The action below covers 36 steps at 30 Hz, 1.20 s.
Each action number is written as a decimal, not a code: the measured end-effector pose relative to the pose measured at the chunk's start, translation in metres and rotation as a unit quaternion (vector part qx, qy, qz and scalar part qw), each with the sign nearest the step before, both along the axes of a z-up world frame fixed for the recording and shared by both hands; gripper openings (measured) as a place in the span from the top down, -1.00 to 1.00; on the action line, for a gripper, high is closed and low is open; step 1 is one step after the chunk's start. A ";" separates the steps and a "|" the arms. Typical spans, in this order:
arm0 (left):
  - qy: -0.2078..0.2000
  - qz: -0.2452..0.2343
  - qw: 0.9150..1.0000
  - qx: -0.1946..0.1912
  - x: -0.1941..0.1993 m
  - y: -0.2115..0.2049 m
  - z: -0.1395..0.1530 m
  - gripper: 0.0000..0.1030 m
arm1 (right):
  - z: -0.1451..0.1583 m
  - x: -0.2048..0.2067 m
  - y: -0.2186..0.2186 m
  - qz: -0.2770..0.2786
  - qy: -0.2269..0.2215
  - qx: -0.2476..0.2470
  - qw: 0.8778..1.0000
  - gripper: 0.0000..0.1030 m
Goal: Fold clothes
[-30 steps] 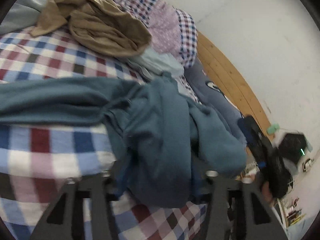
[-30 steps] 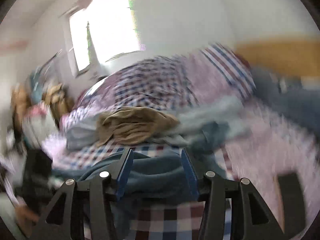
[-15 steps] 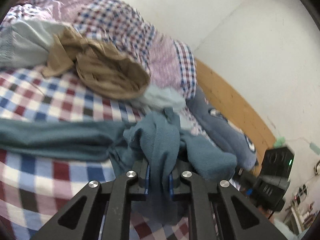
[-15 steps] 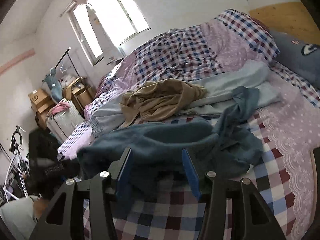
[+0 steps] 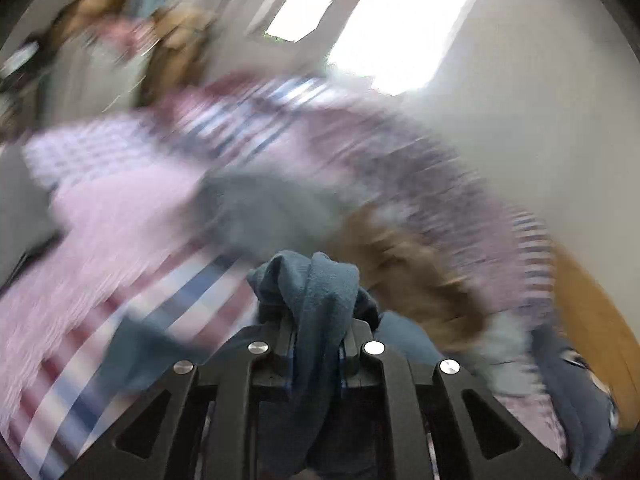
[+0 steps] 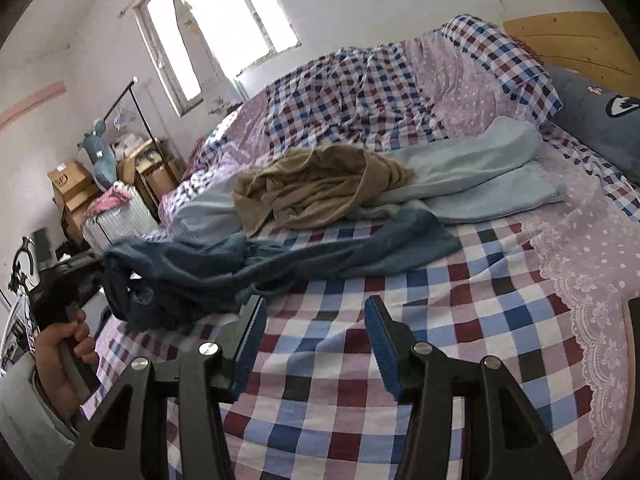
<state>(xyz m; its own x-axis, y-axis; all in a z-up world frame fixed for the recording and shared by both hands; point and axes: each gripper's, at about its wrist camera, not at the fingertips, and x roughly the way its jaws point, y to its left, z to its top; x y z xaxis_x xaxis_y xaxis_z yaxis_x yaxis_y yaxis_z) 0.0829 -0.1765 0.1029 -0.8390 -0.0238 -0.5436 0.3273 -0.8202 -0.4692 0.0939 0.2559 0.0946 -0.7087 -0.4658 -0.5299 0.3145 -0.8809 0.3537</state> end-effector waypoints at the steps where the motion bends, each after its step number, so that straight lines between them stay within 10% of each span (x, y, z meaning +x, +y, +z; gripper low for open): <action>1: -0.014 0.011 0.999 0.031 -0.001 -0.009 -0.010 0.70 | -0.002 -0.001 -0.003 0.002 -0.003 0.004 1.000 -0.07; 8: 0.022 -0.013 0.999 0.023 0.002 -0.004 -0.002 -0.49 | -0.018 -0.008 -0.034 0.036 -0.024 0.025 0.999 -0.07; 21: 0.015 -0.122 0.991 -0.046 0.005 0.034 0.005 -0.54 | -0.032 -0.014 -0.111 0.108 -0.004 0.090 0.990 -0.05; 25: -0.001 -0.130 0.990 -0.046 0.005 0.027 -0.002 -0.33 | -0.033 -0.018 -0.131 0.126 0.000 0.094 0.988 -0.04; 29: -0.013 -0.112 0.993 -0.045 0.008 0.009 -0.007 0.64 | -0.038 -0.020 -0.150 0.141 0.002 0.105 0.984 -0.02; 36: -0.025 -0.081 0.996 0.015 0.011 -0.030 -0.021 0.70 | -0.047 -0.029 -0.163 0.142 -0.006 0.112 0.984 -0.02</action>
